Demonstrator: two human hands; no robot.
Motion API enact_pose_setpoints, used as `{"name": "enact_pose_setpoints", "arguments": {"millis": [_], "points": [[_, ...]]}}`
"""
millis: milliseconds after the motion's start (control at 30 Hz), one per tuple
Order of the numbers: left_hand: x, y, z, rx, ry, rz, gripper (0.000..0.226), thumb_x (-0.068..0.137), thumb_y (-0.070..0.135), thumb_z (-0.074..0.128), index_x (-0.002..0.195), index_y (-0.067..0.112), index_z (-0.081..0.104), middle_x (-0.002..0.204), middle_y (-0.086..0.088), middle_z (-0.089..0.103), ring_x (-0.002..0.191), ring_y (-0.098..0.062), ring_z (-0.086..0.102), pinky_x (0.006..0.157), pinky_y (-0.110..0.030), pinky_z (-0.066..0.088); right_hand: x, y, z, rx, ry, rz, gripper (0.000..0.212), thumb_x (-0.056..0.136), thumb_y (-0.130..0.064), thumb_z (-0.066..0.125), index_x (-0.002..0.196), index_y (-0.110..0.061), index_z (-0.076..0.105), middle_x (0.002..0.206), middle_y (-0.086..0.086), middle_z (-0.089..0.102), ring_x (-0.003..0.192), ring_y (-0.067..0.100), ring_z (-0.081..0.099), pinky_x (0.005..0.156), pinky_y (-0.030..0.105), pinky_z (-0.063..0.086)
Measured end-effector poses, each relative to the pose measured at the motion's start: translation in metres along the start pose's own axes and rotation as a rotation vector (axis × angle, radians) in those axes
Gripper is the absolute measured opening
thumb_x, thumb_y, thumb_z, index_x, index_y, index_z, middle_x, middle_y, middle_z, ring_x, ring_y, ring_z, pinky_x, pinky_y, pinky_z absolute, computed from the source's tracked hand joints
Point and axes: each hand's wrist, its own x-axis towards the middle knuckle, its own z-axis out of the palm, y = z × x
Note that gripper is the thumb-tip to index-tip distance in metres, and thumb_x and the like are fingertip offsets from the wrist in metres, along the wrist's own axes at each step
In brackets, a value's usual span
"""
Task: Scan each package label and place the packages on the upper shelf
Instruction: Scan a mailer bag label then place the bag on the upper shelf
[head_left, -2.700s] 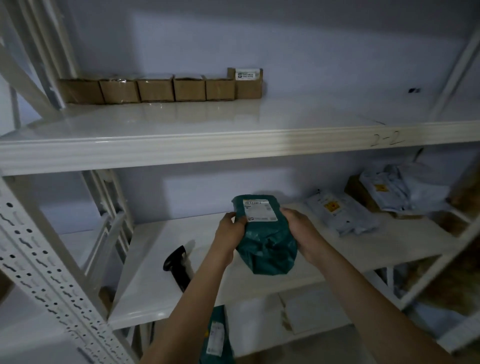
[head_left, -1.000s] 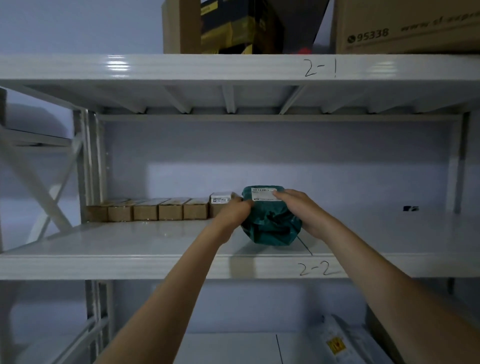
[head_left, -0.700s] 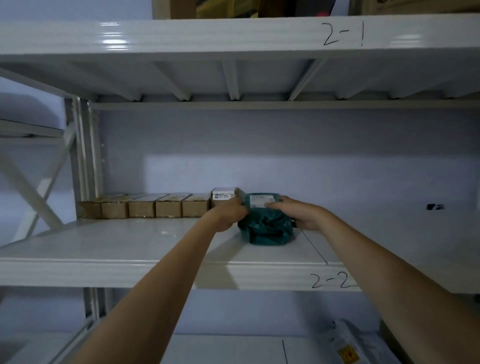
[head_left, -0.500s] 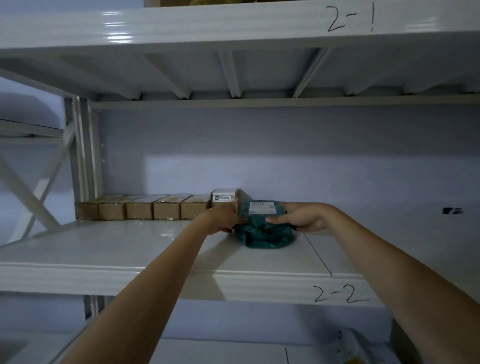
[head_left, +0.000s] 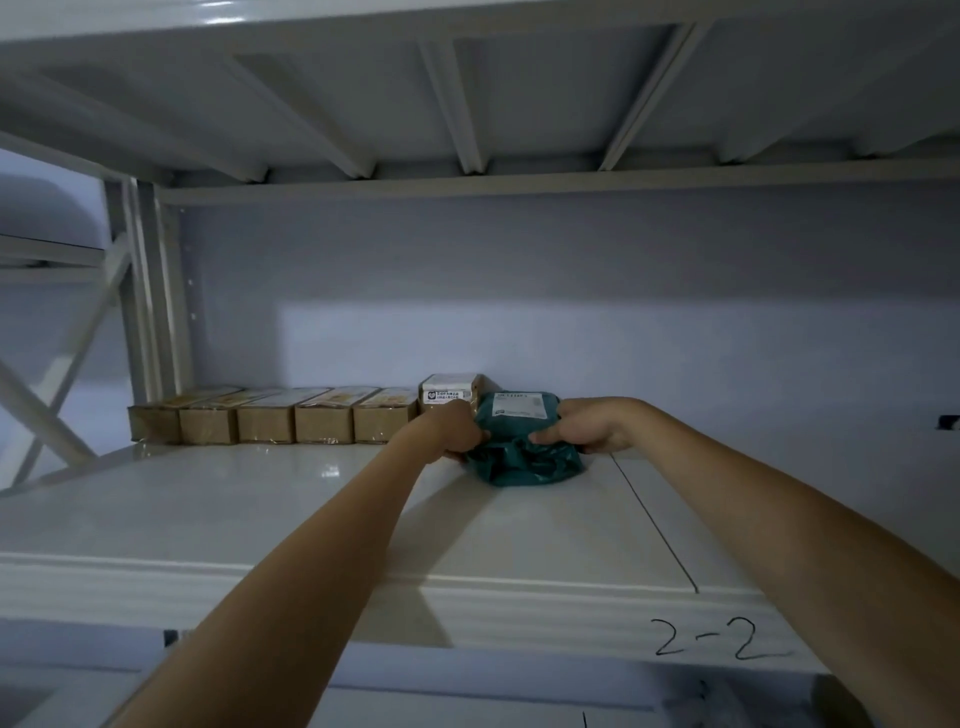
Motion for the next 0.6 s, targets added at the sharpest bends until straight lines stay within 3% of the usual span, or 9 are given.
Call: {"name": "enact_pose_setpoints", "arguments": {"millis": [133, 233, 333, 433, 500, 600], "points": [[0.001, -0.001, 0.001, 0.102, 0.017, 0.011, 0.038, 0.099, 0.028, 0.055, 0.124, 0.0, 0.056, 0.115, -0.012, 0.062, 0.088, -0.019, 0.058, 0.07, -0.023, 0.053, 0.006, 0.005, 0.0, 0.044, 0.023, -0.03, 0.056, 0.099, -0.01, 0.061, 0.15, -0.018, 0.041, 0.144, 0.006, 0.055, 0.131, 0.022, 0.053, 0.117, 0.034, 0.038], [-0.004, 0.0, 0.0, 0.177, 0.053, 0.008, 0.04, 0.099, 0.033, 0.054, 0.124, 0.001, 0.056, 0.115, -0.013, 0.065, 0.088, -0.022, 0.06, 0.081, -0.031, 0.054, 0.003, 0.006, 0.004, 0.074, 0.075, -0.041, 0.057, 0.097, -0.01, 0.064, 0.149, -0.019, 0.044, 0.143, 0.006, 0.057, 0.128, 0.021, 0.055, 0.115, 0.033, 0.04], [-0.016, 0.003, -0.001, 0.15, 0.088, -0.007, 0.041, 0.098, 0.034, 0.055, 0.12, 0.001, 0.055, 0.101, -0.012, 0.065, 0.079, -0.022, 0.062, 0.067, -0.031, 0.055, -0.01, 0.003, 0.008, 0.033, 0.13, -0.031, 0.059, 0.096, -0.019, 0.067, 0.15, -0.018, 0.043, 0.144, 0.005, 0.055, 0.126, 0.019, 0.055, 0.112, 0.029, 0.041], [-0.034, 0.009, -0.003, 0.194, 0.21, 0.032, 0.041, 0.098, 0.032, 0.053, 0.123, -0.001, 0.054, 0.115, -0.016, 0.063, 0.101, -0.029, 0.062, 0.076, -0.034, 0.051, -0.038, -0.006, 0.008, -0.062, 0.247, 0.009, 0.067, 0.095, -0.038, 0.066, 0.15, -0.01, 0.039, 0.134, 0.001, 0.056, 0.107, 0.013, 0.055, 0.093, 0.019, 0.043], [-0.047, 0.017, -0.001, 0.195, 0.328, 0.121, 0.035, 0.098, 0.026, 0.05, 0.121, 0.001, 0.057, 0.118, -0.018, 0.063, 0.105, -0.031, 0.06, 0.076, -0.031, 0.045, -0.06, -0.007, 0.008, -0.117, 0.366, 0.022, 0.077, 0.097, -0.046, 0.06, 0.153, -0.004, 0.028, 0.148, 0.008, 0.044, 0.118, 0.018, 0.048, 0.091, 0.021, 0.035], [-0.074, 0.035, 0.017, 0.049, 0.373, 0.276, 0.037, 0.096, 0.02, 0.048, 0.129, 0.007, 0.059, 0.127, -0.016, 0.061, 0.113, -0.03, 0.058, 0.085, -0.028, 0.045, -0.099, 0.003, 0.015, -0.154, 0.542, -0.017, 0.079, 0.099, -0.048, 0.054, 0.157, -0.006, 0.022, 0.161, 0.01, 0.03, 0.143, 0.025, 0.036, 0.101, 0.027, 0.031]]}}
